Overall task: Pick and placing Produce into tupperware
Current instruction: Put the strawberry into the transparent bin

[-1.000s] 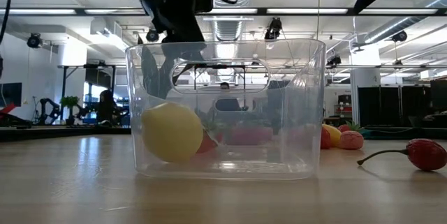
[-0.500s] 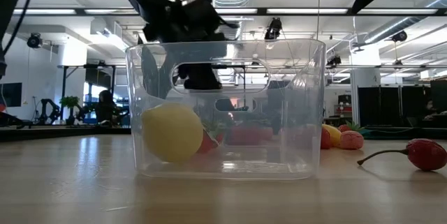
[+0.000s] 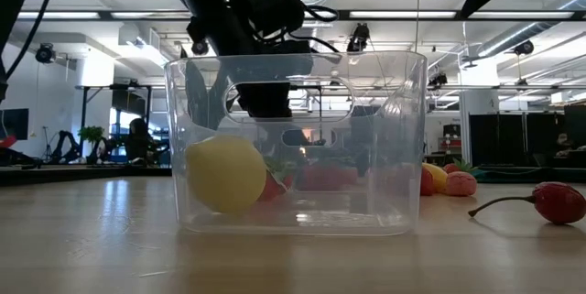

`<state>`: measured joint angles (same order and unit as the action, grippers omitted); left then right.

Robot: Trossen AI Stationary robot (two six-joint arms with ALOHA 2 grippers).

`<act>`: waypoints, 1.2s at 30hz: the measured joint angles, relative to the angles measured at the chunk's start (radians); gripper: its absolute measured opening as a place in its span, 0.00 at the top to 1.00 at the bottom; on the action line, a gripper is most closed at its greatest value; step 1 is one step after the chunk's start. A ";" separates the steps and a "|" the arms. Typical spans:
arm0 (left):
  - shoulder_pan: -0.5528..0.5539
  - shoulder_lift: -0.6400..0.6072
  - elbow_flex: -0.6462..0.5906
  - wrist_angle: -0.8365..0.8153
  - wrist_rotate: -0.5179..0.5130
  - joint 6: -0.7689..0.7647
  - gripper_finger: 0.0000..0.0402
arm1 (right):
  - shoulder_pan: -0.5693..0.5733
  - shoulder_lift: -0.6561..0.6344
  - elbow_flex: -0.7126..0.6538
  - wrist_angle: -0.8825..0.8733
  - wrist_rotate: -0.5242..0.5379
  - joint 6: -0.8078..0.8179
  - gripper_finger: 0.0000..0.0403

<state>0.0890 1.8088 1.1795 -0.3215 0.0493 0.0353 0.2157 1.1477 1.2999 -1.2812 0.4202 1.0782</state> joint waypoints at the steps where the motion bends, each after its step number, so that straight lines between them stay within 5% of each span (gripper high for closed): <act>1: -0.004 0.003 -0.004 -0.001 0.001 -0.002 0.50 | 0.000 0.000 0.000 0.000 0.000 0.001 0.33; 36: -0.020 0.067 -0.007 0.077 0.134 -0.003 0.50 | 0.000 0.000 0.000 0.003 0.000 0.021 0.33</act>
<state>0.0686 1.8763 1.1721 -0.2448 0.1836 0.0322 0.2157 1.1481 1.2995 -1.2785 0.4198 1.0996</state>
